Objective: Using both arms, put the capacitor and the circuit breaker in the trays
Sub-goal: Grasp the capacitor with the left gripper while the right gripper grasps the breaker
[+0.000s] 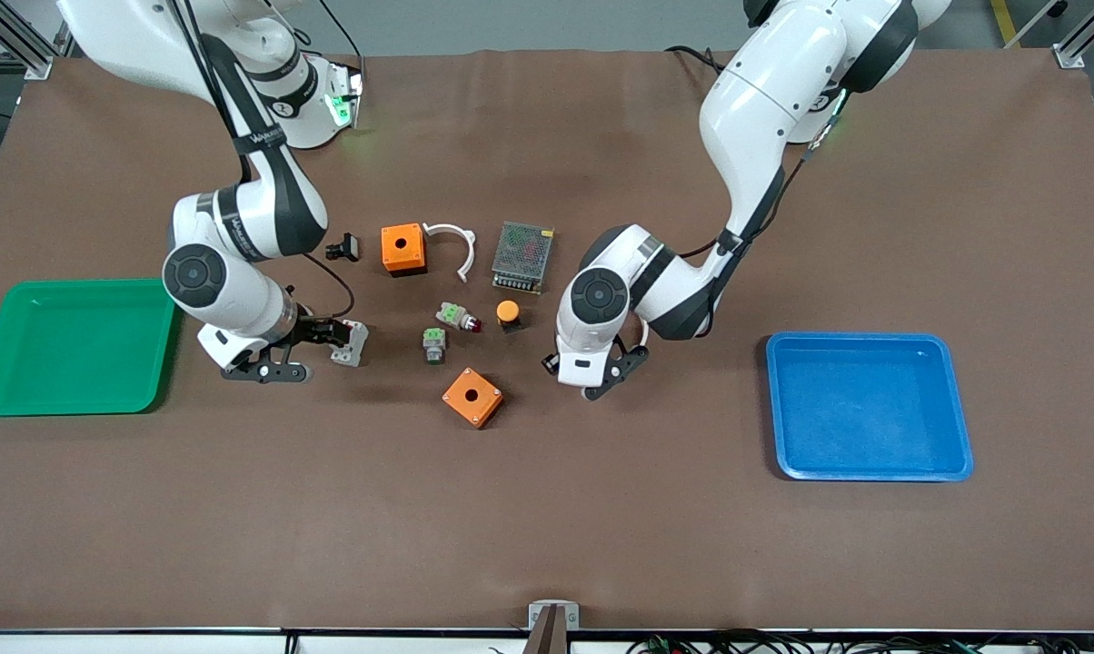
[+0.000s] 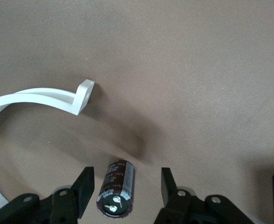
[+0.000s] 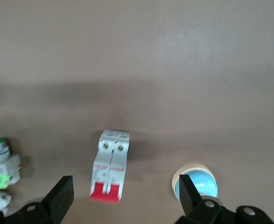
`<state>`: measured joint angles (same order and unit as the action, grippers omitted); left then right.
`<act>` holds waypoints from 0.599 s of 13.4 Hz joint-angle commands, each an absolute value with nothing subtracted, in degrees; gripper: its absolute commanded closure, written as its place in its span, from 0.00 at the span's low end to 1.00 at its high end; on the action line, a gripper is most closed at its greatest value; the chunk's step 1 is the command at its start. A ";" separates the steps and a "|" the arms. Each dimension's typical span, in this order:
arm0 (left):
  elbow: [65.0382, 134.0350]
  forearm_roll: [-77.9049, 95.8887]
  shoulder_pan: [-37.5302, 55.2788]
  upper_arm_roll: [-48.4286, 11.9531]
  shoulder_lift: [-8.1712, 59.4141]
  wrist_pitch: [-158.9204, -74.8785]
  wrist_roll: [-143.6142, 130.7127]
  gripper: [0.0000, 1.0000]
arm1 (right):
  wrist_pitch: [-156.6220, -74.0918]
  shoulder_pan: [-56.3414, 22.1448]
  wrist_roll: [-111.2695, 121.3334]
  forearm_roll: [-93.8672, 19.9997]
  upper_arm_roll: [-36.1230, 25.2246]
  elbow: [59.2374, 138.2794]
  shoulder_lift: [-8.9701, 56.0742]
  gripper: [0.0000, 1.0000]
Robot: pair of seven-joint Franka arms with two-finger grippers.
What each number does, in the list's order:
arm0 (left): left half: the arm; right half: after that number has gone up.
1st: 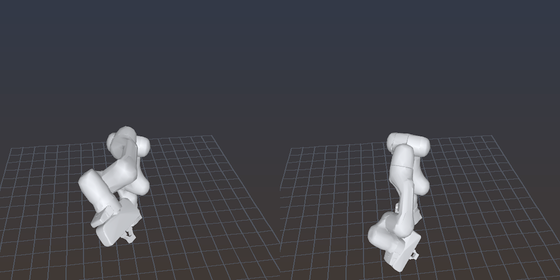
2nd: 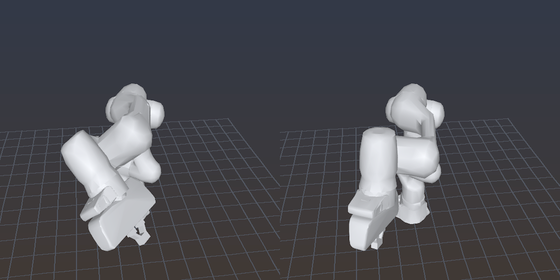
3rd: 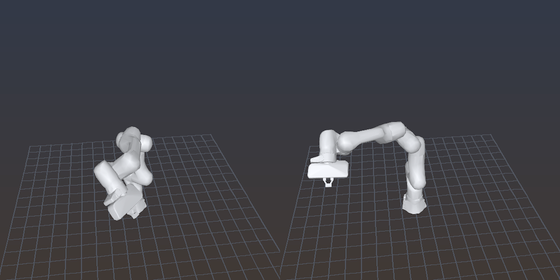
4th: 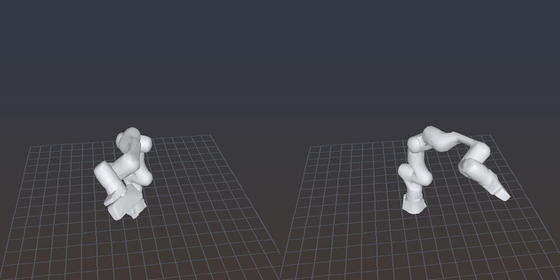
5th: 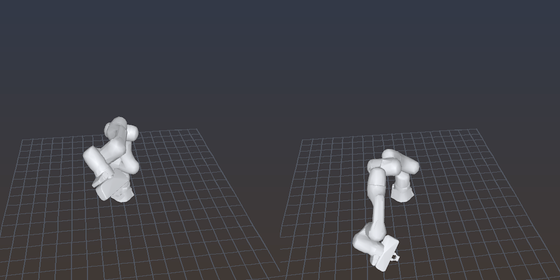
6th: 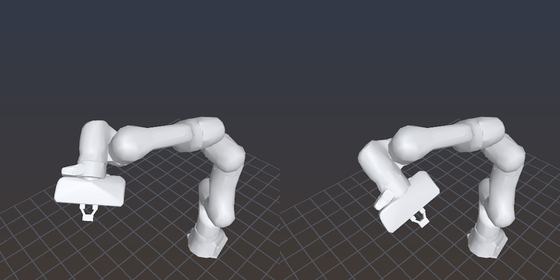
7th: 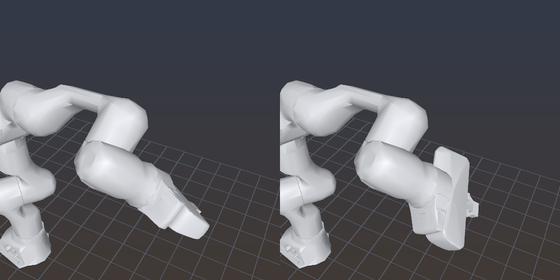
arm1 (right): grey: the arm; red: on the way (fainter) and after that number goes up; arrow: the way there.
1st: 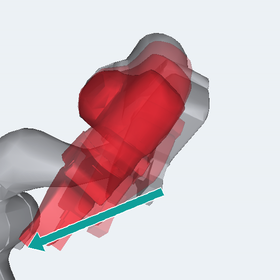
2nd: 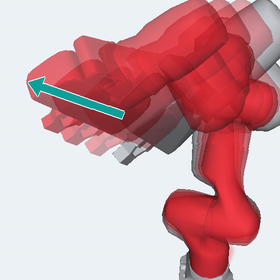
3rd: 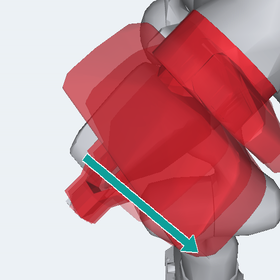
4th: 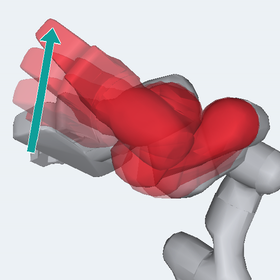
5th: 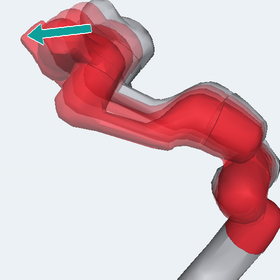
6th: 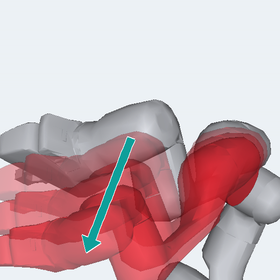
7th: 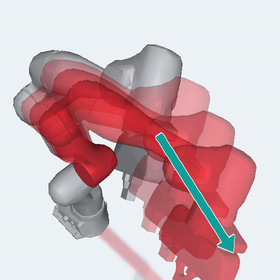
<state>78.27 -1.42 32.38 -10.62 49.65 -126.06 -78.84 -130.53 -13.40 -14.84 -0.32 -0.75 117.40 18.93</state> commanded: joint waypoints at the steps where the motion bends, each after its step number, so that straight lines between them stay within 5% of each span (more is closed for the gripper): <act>1: 79.45 -2.55 32.87 -10.28 49.48 -126.56 -80.24 0.36 | -133.15 -13.18 -15.56 -3.41 -0.18 117.16 21.53 0.00; 8: 79.89 -1.67 33.31 -10.28 50.01 -127.18 -80.33 0.42 | -133.15 -14.85 -18.63 -4.66 -0.26 117.86 22.59 0.02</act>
<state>79.93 -1.42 32.72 -10.62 49.93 -126.22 -78.96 -133.07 -14.66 -17.71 -3.68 -0.31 117.42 22.57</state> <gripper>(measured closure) 0.414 0.004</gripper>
